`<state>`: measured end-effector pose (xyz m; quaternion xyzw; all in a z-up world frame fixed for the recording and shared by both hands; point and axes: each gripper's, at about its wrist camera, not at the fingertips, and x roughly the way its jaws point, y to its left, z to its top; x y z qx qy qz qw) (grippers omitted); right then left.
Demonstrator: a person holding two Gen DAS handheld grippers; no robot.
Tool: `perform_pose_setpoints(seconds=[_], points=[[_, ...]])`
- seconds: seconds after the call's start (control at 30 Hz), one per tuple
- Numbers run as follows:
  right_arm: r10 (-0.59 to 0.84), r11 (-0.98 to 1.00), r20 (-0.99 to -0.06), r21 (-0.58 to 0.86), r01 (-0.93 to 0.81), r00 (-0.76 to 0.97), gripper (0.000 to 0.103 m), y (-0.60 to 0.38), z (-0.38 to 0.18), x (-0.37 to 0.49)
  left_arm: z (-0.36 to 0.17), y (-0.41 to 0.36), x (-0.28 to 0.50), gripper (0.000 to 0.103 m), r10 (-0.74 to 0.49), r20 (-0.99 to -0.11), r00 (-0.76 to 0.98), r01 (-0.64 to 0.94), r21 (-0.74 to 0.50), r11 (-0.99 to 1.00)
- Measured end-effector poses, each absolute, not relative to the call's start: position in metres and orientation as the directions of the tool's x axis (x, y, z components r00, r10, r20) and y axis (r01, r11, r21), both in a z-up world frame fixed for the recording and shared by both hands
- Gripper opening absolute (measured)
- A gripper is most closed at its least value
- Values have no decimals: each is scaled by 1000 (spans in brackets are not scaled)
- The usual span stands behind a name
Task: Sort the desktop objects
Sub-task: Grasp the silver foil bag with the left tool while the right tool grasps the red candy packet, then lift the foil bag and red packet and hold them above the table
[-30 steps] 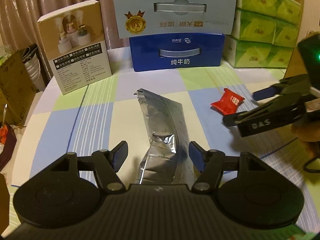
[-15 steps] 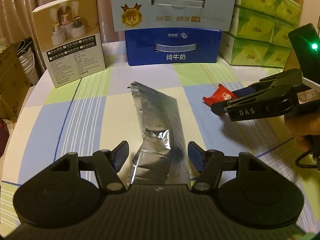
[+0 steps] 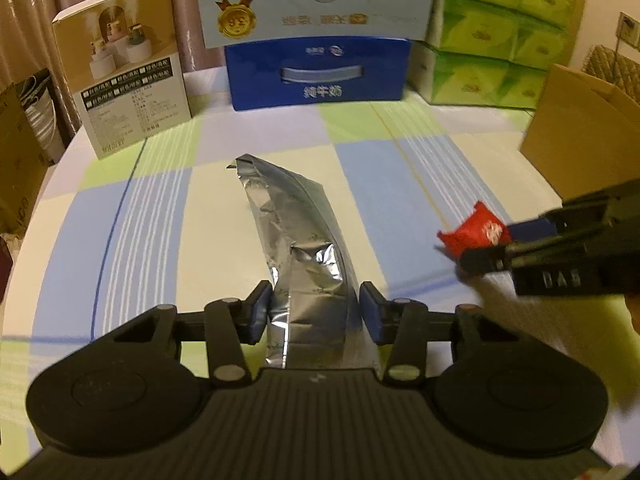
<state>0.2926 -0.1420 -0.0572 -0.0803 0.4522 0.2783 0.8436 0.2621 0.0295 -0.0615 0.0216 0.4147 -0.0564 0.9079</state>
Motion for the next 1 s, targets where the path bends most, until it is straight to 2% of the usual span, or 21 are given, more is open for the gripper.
perform_pose_setpoints(seconds=[0.47, 0.6, 0.7, 0.8, 0.93, 1.0], points=[[414, 850, -832, 209, -483, 370, 36, -195, -35, 143, -43, -6, 116, 40, -186, -824, 535, 242, -61, 968], [408, 860, -816, 192, -474, 410, 36, -206, -36, 119, -43, -10, 100, 52, -197, -825, 529, 238, -78, 968], [392, 864, -809, 159, -478, 439, 36, -209, -42, 118, -46, -7, 106, 54, -184, -831, 525, 197, -92, 976], [389, 871, -802, 159, -465, 455, 37, -212, -47, 122, -50, -2, 119, 60, -205, -835, 511, 158, -143, 977], [398, 865, -802, 167, -473, 446, 42, -210, -53, 126, -55, -2, 138, 60, -209, -853, 479, 139, -162, 977], [403, 860, -800, 167, -481, 443, 55, -208, -54, 127, -57, -3, 145, 60, -196, -864, 463, 136, -150, 979]])
